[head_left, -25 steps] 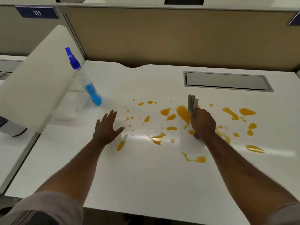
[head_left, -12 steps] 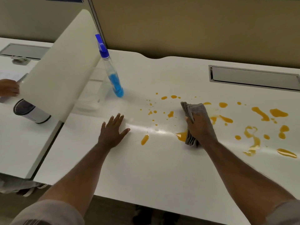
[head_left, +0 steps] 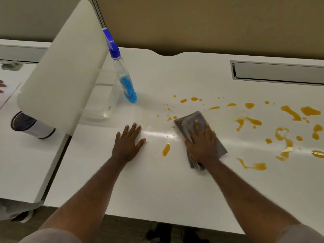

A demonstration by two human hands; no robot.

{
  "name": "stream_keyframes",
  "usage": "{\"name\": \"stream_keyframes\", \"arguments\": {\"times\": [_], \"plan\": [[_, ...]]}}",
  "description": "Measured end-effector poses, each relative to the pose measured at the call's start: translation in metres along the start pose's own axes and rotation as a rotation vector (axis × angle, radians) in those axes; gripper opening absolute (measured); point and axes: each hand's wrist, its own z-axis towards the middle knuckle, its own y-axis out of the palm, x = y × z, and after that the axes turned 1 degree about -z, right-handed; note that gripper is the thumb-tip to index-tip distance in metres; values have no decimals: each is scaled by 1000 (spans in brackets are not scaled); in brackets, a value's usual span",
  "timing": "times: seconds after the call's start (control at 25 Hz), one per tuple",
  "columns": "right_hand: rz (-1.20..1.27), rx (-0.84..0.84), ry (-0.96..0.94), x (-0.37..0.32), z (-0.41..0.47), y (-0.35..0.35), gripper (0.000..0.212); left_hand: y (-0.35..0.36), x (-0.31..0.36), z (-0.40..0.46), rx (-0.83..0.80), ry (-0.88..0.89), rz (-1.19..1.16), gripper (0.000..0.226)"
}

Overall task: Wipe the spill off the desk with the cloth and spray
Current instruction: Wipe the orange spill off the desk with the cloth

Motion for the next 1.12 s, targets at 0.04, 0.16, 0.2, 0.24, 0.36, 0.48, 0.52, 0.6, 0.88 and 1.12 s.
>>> {"name": "stream_keyframes", "arguments": {"times": [0.04, 0.16, 0.2, 0.24, 0.36, 0.48, 0.52, 0.6, 0.88, 1.12], "plan": [[-13, 11, -20, 3, -6, 4, 68, 0, 0, 0, -1, 2, -9, 65], [95, 62, 186, 29, -2, -1, 77, -4, -3, 1, -27, 18, -25, 65], [122, 74, 288, 31, 6, -5, 77, -6, -4, 1, -35, 26, -28, 65], [119, 65, 363, 25, 16, -8, 77, -7, -5, 0, -44, 34, -30, 65], [35, -8, 242, -25, 29, -7, 73, -9, -7, -2, -55, 52, -32, 65], [-22, -17, 24, -42, 2, 7, 71, -6, -8, -2, -46, 58, -37, 65], [-26, -1, 13, -33, -7, 9, 70, -5, -8, -2, -38, 56, -43, 65], [-26, 16, 59, -11, -15, 8, 73, -1, -8, -3, -18, 56, -51, 66], [90, -7, 181, -32, 7, -3, 85, 7, -9, -5, -6, 46, -51, 69], [41, 19, 156, -29, -5, 3, 72, 9, -9, -5, 7, 44, -69, 68]]}}
